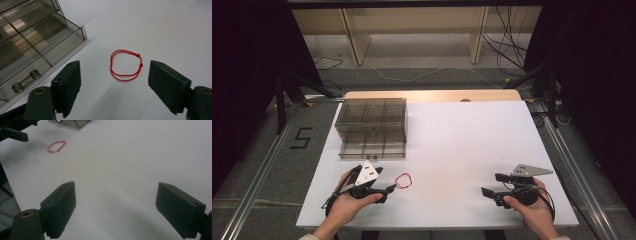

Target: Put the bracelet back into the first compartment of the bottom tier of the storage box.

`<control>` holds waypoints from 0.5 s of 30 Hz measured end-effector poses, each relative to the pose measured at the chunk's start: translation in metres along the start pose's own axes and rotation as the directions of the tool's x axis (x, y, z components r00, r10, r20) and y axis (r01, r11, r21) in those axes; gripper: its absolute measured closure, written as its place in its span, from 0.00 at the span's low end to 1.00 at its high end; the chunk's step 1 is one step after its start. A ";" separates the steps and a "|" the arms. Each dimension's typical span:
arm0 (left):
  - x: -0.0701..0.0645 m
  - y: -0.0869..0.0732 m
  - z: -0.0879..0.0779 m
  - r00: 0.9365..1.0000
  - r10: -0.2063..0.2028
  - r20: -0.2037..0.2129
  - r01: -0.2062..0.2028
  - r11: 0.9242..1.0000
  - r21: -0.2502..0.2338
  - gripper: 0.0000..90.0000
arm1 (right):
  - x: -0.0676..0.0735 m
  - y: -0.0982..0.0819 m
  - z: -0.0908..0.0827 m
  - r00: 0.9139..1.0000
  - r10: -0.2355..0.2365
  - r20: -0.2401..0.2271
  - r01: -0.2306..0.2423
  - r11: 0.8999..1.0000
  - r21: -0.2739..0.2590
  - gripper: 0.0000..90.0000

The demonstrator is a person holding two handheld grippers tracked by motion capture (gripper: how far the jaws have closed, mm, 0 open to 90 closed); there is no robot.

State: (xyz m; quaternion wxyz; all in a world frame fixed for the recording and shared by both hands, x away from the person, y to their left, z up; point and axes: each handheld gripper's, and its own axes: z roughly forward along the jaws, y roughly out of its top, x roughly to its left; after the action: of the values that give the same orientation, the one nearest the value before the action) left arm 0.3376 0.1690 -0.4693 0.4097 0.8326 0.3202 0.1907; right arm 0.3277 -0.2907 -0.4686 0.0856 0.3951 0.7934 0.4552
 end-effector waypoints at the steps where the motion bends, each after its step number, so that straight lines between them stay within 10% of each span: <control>1: 0.000 0.000 0.000 1.000 0.000 0.000 0.000 1.000 0.000 0.33 | 0.000 0.000 0.000 1.000 0.001 0.001 -0.001 1.000 0.003 0.19; 15: 0.011 0.012 0.028 0.999 -0.017 0.042 0.016 1.000 0.022 0.53 | 0.004 0.001 0.003 1.000 -0.002 0.001 0.002 1.000 0.015 0.19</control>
State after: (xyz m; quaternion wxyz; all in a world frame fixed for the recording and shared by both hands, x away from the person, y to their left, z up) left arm 0.3659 0.1552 -0.4752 0.4089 0.8382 0.3205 0.1660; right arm 0.3273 -0.2855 -0.4684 0.0837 0.3950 0.7971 0.4489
